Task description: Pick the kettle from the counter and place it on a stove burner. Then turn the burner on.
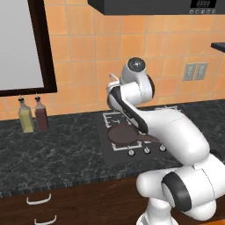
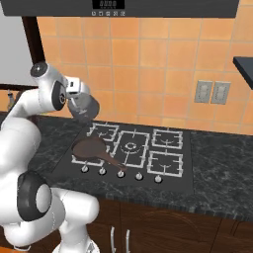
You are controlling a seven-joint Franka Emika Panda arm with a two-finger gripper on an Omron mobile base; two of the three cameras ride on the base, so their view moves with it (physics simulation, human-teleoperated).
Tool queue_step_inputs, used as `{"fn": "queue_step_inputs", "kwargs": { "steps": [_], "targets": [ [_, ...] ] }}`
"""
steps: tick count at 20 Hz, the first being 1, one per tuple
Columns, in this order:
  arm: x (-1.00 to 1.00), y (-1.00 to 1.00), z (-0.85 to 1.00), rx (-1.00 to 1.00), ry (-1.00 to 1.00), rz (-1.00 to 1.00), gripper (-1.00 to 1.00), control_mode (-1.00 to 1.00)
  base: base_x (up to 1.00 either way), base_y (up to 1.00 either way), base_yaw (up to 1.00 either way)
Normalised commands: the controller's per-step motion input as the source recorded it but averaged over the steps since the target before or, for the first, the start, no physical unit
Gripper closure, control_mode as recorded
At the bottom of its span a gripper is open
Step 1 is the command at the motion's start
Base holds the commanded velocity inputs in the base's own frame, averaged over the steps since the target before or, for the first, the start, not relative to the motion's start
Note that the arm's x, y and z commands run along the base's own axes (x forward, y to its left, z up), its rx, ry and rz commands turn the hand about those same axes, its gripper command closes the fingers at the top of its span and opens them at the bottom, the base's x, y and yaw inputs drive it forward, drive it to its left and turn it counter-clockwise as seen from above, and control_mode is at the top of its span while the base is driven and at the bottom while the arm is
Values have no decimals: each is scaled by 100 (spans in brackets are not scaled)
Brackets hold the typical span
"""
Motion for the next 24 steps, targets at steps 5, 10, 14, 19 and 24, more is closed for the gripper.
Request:
{"fn": "queue_step_inputs", "kwargs": {
  "steps": [5, 10, 14, 19, 24],
  "targets": [
    [16, -100, 41, 1, -3, -34, 100, -100, 0, 0, 0],
    [7, -100, 11, 6, 0, -35, 100, -100, 0, 0, 0],
    [0, -100, -2, 15, 0, -29, 100, -100, 0, 0, 0],
    [0, -100, -21, 26, 0, -21, 100, -100, 0, 0, 0],
    [-1, -100, -24, 24, 0, -17, 100, -100, 0, 0, 0]
  ]
}}
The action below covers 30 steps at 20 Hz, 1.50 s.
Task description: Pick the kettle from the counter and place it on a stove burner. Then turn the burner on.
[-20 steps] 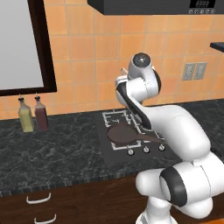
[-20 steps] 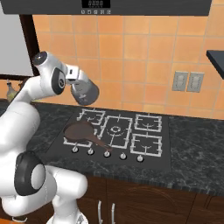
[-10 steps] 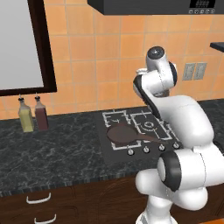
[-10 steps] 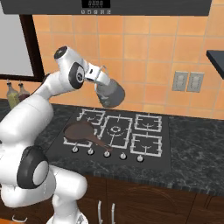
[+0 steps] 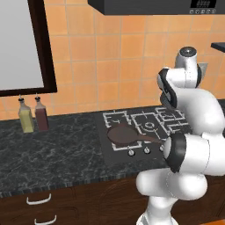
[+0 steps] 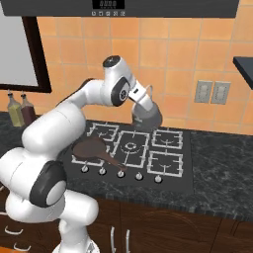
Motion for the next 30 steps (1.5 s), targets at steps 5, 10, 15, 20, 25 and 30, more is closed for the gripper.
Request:
{"fn": "queue_step_inputs", "kwargs": {
  "steps": [5, 10, 15, 20, 25, 30],
  "targets": [
    [-24, -100, -49, 17, 5, -20, 100, -100, 0, 0, 0],
    [-3, -62, -64, 2, 20, -11, 100, -100, 0, 0, 0],
    [-7, -13, -41, 7, 27, 0, 100, -100, 0, 0, 0],
    [1, -9, -30, 14, -5, 0, 100, -100, 0, 0, 0],
    [3, -10, -29, 5, -7, 0, 100, -100, 0, 0, 0],
    [1, 0, -46, 0, -6, 0, 100, -100, 0, 0, 0]
  ]
}}
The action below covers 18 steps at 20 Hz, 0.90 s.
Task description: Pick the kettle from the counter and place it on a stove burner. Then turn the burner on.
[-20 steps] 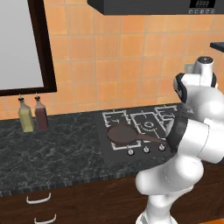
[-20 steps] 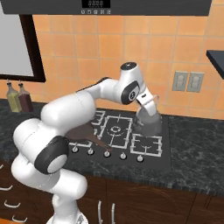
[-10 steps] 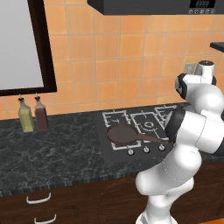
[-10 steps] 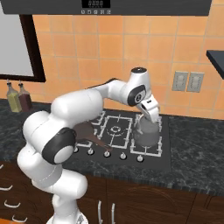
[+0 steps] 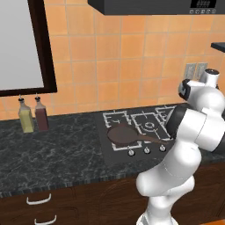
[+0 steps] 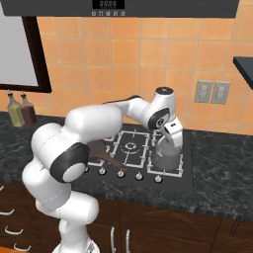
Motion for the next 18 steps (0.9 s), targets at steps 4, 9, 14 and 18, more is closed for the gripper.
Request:
{"fn": "queue_step_inputs", "kwargs": {
  "steps": [4, 9, 14, 18],
  "targets": [
    [0, 3, -41, 0, -3, 0, 100, -100, 0, 0, 0],
    [0, 0, -9, 0, -4, 0, 100, -100, 0, 0, 0],
    [0, 0, 0, 0, 0, 0, -100, -100, 0, 0, 0],
    [0, 0, 14, 0, 0, 0, -100, -100, 0, 0, 0]
  ]
}}
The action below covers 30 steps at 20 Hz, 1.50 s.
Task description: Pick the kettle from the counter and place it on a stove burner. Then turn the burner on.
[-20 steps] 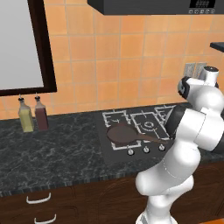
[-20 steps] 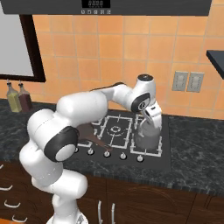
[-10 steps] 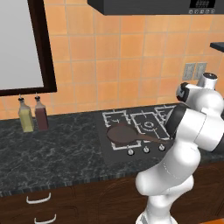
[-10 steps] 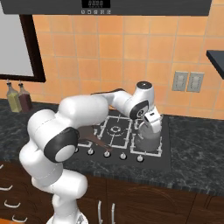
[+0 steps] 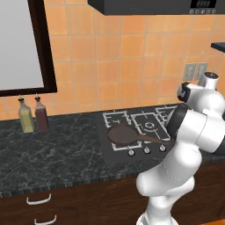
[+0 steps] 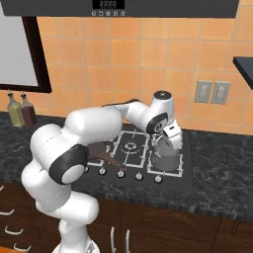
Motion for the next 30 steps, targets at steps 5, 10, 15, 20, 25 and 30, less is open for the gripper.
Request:
{"fn": "queue_step_inputs", "kwargs": {
  "steps": [5, 10, 15, 20, 25, 30],
  "targets": [
    [3, 0, 28, 0, -4, 0, -100, -100, 0, 0, 0],
    [-38, 1, 47, 0, -15, 17, -100, -100, 0, 0, 0],
    [-100, 3, 8, -7, -4, 45, -100, -100, 0, 0, 0],
    [-99, 31, -12, -15, 1, 60, -100, -100, 0, 0, 0],
    [-29, 25, -80, -1, 13, 47, -100, -100, 0, 0, 0],
    [74, 17, -49, -2, 16, 18, -100, -100, 0, 0, 0]
  ]
}}
